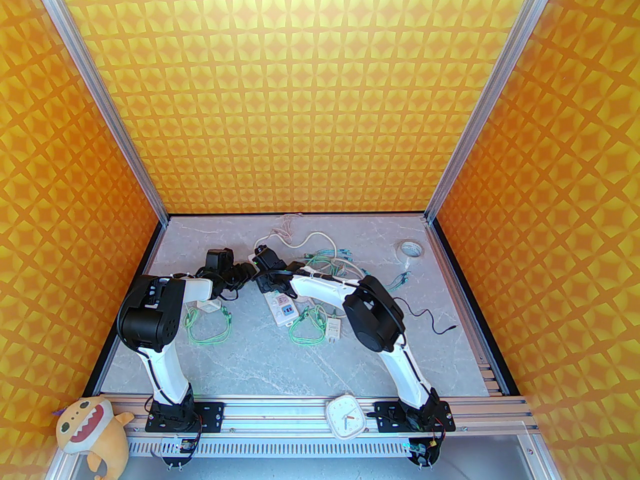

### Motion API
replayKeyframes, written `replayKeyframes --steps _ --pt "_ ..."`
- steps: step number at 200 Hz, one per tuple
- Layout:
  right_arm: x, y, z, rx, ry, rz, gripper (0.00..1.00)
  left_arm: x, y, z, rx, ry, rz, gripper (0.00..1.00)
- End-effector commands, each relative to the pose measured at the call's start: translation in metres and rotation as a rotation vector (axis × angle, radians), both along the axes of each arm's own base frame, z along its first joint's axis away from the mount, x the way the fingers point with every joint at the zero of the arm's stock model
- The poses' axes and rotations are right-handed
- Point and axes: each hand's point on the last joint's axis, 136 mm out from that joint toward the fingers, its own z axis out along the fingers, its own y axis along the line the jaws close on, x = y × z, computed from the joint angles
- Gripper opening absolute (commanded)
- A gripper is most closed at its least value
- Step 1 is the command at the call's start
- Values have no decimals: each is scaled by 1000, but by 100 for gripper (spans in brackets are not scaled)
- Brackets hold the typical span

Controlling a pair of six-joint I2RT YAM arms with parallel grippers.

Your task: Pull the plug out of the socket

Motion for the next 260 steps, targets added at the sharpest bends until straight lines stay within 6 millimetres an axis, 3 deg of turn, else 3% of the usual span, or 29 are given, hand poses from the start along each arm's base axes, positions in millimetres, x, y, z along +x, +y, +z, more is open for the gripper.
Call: replayKeyframes --steps 1,27,55,111,136,176,209,260 --pt "10 -3 -2 -37 -22 0 47 -5 -4 -14 11 56 -17 35" --pt "11 -3 -1 -65 -38 20 29 -6 -5 -17 16 70 -20 35" --pt "10 -6 3 -81 -49 34 22 -8 -4 -22 41 101 -24 35" --pt "12 -15 16 -130 -105 29 19 -13 -1 -33 86 160 -18 35" --pt "9 -14 17 -141 -106 41 12 -14 -1 -35 97 169 -21 35" --pt "5 -4 29 51 -19 34 8 -15 -1 -37 110 177 -24 35" --pt "13 -13 46 231 37 4 8 -16 -2 -38 113 183 -31 35" --pt "7 -14 43 94 -10 25 8 -16 -4 -37 117 182 -38 35"
